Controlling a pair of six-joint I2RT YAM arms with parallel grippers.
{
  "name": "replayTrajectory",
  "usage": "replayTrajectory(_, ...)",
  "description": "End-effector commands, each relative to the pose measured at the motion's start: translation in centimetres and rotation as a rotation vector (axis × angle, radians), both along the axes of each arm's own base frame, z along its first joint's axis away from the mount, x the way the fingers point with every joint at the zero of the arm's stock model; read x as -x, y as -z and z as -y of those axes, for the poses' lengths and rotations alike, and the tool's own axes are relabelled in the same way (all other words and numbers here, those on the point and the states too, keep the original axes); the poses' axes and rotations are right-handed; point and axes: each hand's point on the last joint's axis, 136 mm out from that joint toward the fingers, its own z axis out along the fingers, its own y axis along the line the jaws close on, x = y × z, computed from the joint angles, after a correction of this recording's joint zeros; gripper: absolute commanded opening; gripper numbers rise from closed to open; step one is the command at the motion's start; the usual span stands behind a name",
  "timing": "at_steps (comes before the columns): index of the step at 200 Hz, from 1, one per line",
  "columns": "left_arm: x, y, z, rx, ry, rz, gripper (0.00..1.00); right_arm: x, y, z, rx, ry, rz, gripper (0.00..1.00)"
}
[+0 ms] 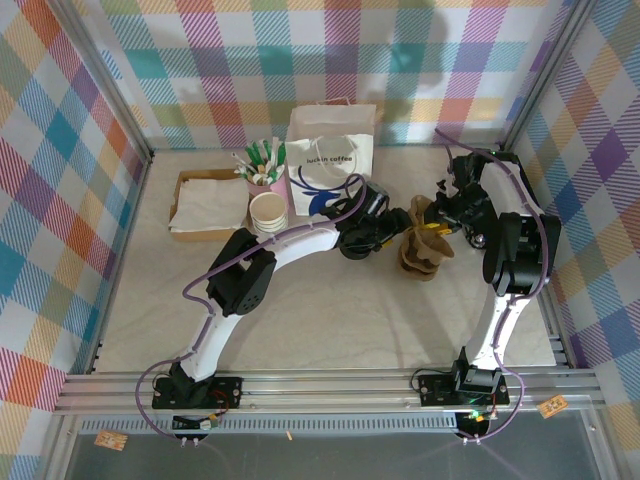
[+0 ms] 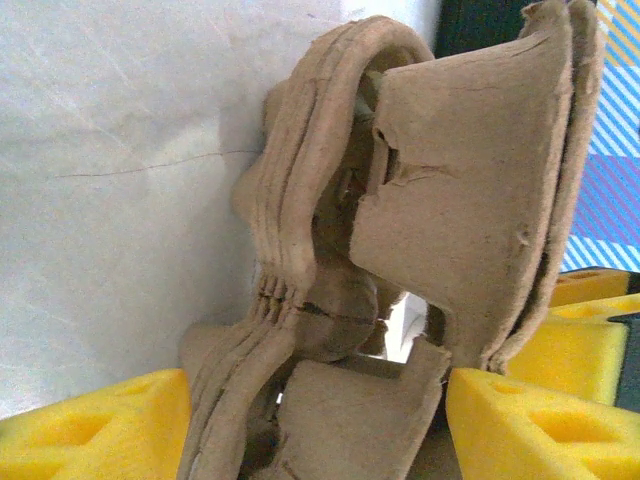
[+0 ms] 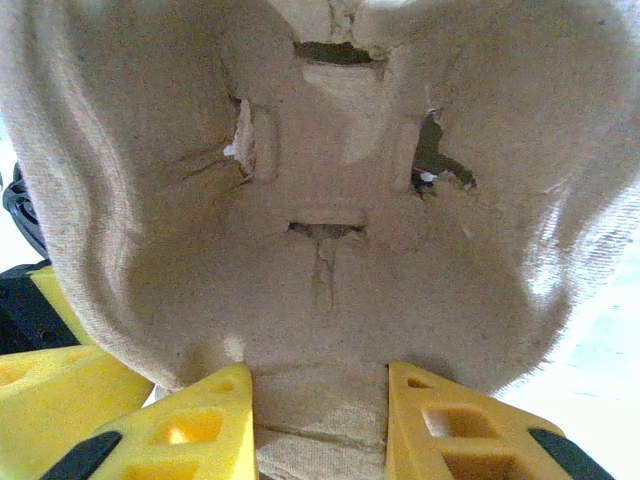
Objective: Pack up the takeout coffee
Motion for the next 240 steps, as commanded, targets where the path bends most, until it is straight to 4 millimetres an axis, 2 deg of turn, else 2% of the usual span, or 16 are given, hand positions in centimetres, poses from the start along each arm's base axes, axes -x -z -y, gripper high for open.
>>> replayTrajectory(1, -0.9, -1.6, 0.7, 0.066, -0.005, 0.014, 0.68, 0.5, -1.3, -0.2, -0.03, -0.004, 0.014, 0.3)
replayTrajectory(39, -1.2, -2.2, 0.8, 0.095, -0.019, 0.018, 0.68, 0.6, -1.1, 0.0, -0.029, 0.001, 0.007, 0.3)
replayTrajectory(80, -1.4, -1.4, 0.9, 0.094, -0.024, 0.002, 0.68, 0.6, -1.2, -0.1, -0.039, 0.003, 0.01, 0.3)
replayTrajectory(240, -1.9, -0.6, 1.5, 0.15, -0.051, -0.037, 0.67, 0.9, -1.1, -0.4, -0.066, 0.006, -0.002, 0.3)
